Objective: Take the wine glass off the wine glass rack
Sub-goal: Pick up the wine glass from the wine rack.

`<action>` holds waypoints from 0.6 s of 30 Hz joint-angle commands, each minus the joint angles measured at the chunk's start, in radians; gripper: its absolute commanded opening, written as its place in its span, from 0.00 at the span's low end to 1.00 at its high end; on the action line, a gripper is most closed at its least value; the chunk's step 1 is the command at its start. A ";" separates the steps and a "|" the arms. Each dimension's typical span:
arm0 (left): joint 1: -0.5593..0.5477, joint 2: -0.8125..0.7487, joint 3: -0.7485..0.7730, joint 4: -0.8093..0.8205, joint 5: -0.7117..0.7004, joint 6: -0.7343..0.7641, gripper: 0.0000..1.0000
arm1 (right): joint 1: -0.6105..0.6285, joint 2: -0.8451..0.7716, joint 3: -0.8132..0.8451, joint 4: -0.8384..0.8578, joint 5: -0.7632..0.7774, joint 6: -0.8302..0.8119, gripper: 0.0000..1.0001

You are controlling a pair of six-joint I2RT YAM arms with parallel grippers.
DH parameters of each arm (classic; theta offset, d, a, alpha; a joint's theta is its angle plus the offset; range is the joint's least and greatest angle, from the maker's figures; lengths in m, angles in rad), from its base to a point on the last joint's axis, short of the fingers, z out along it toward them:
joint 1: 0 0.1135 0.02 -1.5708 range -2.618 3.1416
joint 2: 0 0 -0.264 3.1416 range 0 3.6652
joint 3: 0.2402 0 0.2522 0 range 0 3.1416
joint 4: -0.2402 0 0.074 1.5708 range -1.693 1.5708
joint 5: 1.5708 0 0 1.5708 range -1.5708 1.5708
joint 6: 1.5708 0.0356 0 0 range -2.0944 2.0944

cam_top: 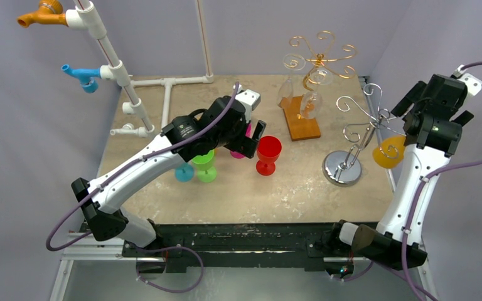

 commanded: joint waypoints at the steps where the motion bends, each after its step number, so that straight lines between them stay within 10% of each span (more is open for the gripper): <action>1: -0.004 0.009 0.051 -0.003 -0.018 -0.009 0.98 | -0.001 -0.028 -0.019 0.035 0.026 -0.018 0.99; 18: -0.004 0.026 0.066 -0.005 -0.023 -0.003 1.00 | -0.002 -0.031 0.000 0.032 0.062 -0.016 0.99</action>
